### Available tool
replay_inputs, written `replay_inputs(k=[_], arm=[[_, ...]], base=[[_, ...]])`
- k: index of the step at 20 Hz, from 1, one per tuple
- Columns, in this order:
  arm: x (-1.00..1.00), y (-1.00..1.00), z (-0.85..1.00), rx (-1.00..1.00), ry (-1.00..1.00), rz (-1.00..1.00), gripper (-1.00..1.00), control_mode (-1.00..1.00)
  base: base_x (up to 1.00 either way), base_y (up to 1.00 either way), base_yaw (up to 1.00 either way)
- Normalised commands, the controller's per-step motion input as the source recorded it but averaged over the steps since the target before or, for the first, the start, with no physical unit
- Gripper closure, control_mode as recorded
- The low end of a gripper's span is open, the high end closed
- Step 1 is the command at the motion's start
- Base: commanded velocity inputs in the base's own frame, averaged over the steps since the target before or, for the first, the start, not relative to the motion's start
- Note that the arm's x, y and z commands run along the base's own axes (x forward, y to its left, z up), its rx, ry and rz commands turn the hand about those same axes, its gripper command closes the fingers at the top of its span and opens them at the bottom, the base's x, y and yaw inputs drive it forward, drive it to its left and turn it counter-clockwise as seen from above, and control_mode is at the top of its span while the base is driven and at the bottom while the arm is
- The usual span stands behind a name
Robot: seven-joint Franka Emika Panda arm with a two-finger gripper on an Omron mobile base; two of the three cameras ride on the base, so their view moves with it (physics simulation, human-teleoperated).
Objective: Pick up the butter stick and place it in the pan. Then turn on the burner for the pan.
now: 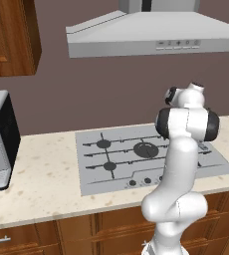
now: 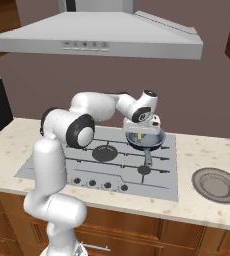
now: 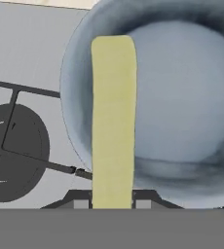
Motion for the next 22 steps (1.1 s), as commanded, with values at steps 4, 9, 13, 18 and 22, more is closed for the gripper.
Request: replay_inputs(k=[4, 9, 13, 18, 22], arm=[[0.20, -0.09, -0.02, 0.00, 0.00, -0.04, 1.00, -1.00], [0.16, -0.16, -0.03, 0.00, 0.00, -0.02, 1.00, -1.00], [0.11, -0.13, -0.16, 0.00, 0.00, -0.01, 1.00, -1.00], [0.12, -0.05, -0.24, 0.00, 0.00, 0.00, 1.00, -1.00], [0.11, 0.00, -0.14, 0.00, 0.00, 0.00, 1.00, -1.00]], base=[[0.00, 0.00, 0.00], [0.00, 0.00, 0.00], [0.00, 0.00, 0.00], [0.00, 0.00, 0.00], [0.00, 0.00, 0.00]])
